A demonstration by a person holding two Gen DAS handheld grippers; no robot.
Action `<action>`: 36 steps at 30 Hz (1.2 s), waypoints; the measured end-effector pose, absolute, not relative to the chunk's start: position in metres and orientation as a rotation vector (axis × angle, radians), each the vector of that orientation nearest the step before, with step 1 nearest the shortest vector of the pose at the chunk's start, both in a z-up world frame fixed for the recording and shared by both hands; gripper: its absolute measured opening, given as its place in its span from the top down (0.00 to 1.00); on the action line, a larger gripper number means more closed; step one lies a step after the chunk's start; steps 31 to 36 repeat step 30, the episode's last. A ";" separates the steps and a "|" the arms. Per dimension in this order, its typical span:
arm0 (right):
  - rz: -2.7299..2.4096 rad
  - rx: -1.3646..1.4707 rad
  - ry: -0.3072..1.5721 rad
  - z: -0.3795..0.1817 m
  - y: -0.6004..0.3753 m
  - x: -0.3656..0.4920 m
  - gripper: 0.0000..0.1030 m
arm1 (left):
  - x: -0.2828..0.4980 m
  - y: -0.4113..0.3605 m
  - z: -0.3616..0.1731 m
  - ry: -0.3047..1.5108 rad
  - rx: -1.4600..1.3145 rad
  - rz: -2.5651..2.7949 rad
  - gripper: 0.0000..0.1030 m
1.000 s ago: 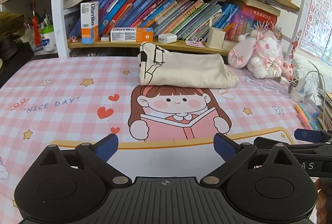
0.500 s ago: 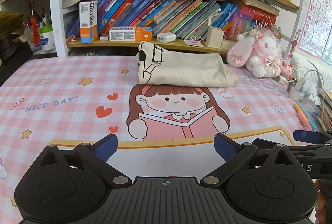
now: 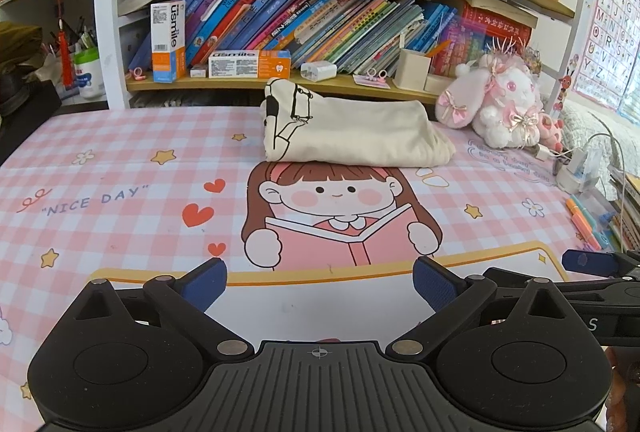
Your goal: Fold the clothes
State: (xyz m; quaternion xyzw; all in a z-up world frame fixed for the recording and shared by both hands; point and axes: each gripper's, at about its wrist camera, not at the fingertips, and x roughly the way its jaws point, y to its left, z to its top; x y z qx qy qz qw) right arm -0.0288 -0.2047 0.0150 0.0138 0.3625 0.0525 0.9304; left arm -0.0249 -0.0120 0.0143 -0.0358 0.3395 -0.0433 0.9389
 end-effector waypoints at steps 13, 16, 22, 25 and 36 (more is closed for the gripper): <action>0.115 0.022 0.751 0.014 -0.202 -0.027 0.00 | -0.023 -0.011 0.013 0.701 -0.081 -0.086 0.02; 0.119 0.018 0.752 0.014 -0.201 -0.027 0.00 | -0.022 -0.011 0.013 0.702 -0.082 -0.084 0.01; 0.116 0.016 0.753 0.014 -0.199 -0.027 0.00 | -0.023 -0.008 0.013 0.689 -0.092 -0.081 0.00; 0.116 0.017 0.753 0.014 -0.199 -0.027 0.00 | -0.022 -0.007 0.013 0.691 -0.096 -0.081 0.00; 0.117 0.017 0.756 0.013 -0.199 -0.027 0.00 | -0.022 -0.008 0.013 0.694 -0.091 -0.084 0.00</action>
